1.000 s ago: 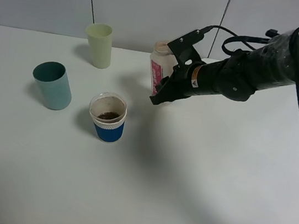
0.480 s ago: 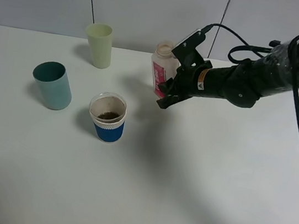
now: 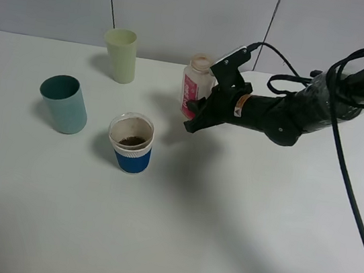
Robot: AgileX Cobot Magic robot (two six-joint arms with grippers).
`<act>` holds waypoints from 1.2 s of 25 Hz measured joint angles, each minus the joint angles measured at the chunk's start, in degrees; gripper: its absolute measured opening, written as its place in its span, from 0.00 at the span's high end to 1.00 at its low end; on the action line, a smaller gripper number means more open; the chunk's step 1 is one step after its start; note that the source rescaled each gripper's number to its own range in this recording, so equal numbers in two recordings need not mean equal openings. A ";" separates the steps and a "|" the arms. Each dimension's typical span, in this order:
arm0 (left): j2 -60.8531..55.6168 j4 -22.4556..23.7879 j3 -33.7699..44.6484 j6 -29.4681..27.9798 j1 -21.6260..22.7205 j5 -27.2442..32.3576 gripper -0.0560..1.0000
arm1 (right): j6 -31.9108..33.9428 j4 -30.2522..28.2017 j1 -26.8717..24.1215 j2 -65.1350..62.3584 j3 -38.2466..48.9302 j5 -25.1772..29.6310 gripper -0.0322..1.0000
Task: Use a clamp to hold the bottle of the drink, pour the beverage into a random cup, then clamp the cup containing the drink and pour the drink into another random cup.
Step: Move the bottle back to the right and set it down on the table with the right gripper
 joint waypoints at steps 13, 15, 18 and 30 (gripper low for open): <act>0.00 0.00 0.00 0.00 0.00 0.00 0.32 | 0.05 7.38 0.00 0.26 0.00 -0.63 0.97; 0.00 0.00 0.00 0.00 0.00 0.00 0.32 | 0.04 8.58 0.00 0.26 0.00 0.00 0.97; 0.00 0.00 0.00 0.00 0.00 0.00 0.32 | 0.37 10.94 0.00 0.27 0.00 1.82 0.97; 0.00 0.00 0.00 0.00 0.00 0.00 0.32 | 0.37 12.10 0.00 0.27 0.00 3.44 0.97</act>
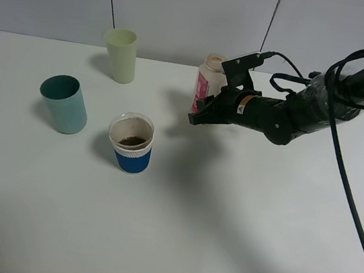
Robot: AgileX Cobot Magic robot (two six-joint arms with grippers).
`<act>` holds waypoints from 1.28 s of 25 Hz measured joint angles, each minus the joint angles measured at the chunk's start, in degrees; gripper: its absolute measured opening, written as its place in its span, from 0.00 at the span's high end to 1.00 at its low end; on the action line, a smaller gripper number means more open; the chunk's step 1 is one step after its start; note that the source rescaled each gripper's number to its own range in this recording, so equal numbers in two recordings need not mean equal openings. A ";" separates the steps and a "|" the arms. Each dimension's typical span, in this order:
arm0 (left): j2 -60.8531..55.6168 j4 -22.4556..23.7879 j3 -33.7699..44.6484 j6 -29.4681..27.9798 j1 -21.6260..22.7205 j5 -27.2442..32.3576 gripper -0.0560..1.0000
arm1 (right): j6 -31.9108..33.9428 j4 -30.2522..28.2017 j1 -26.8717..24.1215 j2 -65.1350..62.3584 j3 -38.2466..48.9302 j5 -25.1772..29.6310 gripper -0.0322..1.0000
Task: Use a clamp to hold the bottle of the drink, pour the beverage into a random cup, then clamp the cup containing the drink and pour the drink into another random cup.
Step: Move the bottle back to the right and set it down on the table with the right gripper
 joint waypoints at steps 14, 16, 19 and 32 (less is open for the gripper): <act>0.00 0.00 0.00 0.00 0.00 0.00 0.32 | 0.00 2.00 0.00 0.00 0.00 -1.53 0.95; 0.00 0.00 0.00 0.05 0.00 0.00 0.32 | 0.00 2.30 0.00 0.00 0.00 -2.41 0.88; 0.00 0.00 0.00 0.05 0.00 0.00 0.32 | 0.00 2.58 0.00 0.00 0.00 -2.80 0.75; 0.00 0.00 0.00 -0.01 0.00 0.00 0.32 | 4.13 4.44 0.00 0.00 0.00 -2.88 0.29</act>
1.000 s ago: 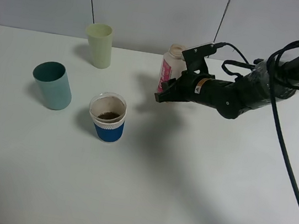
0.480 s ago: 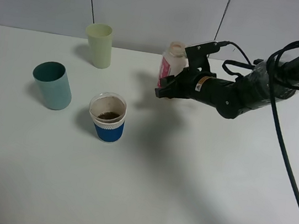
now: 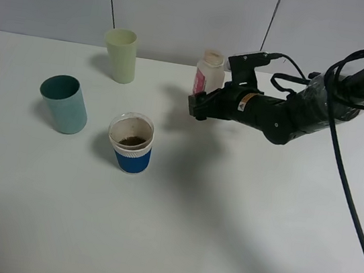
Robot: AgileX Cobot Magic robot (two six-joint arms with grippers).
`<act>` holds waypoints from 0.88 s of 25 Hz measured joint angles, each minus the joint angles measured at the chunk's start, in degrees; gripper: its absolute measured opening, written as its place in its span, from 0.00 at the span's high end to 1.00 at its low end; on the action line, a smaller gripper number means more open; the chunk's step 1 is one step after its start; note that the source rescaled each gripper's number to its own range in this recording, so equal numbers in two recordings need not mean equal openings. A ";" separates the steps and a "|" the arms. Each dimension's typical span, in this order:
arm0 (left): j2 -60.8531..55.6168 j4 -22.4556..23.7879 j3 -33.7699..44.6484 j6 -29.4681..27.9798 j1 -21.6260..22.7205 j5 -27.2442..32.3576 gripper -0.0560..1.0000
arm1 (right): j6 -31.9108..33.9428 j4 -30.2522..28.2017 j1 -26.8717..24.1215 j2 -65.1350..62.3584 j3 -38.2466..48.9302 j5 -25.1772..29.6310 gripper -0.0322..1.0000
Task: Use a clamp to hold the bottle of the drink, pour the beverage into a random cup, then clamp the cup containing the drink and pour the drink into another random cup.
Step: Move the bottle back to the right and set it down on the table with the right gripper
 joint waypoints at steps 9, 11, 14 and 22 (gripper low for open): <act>0.00 0.00 0.00 0.06 0.00 0.00 0.32 | 2.57 1.60 0.00 0.00 0.00 0.32 0.10; 0.00 0.00 0.00 0.06 0.00 0.00 0.32 | 2.64 1.60 0.00 0.00 0.00 0.90 0.06; 0.00 0.00 0.00 0.06 0.00 0.00 0.32 | 2.64 1.60 0.00 0.00 0.00 2.09 0.02; 0.00 0.00 0.00 0.00 0.00 0.00 0.32 | 2.93 1.60 0.00 -4.27 0.04 4.88 0.00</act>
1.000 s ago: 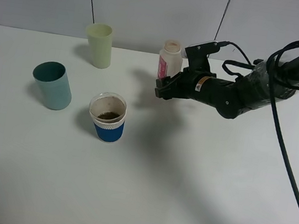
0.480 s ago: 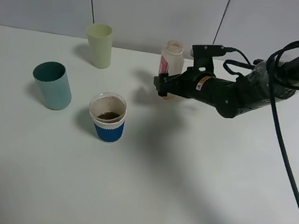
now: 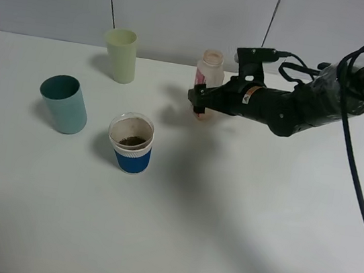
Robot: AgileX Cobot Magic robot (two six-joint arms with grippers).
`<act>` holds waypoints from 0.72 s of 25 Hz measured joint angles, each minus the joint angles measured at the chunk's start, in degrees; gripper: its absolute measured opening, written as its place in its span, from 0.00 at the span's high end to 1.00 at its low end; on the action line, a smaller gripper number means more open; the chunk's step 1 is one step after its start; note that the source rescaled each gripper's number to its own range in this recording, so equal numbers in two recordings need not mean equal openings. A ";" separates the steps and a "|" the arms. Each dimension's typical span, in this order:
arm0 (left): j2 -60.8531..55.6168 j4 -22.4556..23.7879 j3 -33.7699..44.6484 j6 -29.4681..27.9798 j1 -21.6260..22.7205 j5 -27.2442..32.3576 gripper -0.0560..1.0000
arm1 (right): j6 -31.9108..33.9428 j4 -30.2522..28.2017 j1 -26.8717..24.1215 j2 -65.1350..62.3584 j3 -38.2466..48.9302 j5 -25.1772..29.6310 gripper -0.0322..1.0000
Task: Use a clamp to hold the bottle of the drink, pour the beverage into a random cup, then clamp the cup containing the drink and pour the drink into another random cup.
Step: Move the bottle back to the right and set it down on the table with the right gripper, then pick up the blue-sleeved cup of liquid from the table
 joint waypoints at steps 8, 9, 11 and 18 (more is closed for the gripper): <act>0.00 0.00 0.00 0.05 0.00 0.00 0.32 | 0.06 0.00 0.00 -5.50 0.02 5.73 0.00; 0.00 0.00 0.00 0.05 0.00 0.00 0.32 | 0.06 0.00 0.00 -6.17 0.06 6.38 0.00; 0.00 0.00 0.00 0.05 0.00 0.00 0.32 | 0.06 0.00 0.00 -7.80 0.06 7.65 0.00; 0.00 0.00 0.00 0.05 0.00 0.00 0.32 | 0.06 0.00 0.00 -15.99 0.06 13.66 0.00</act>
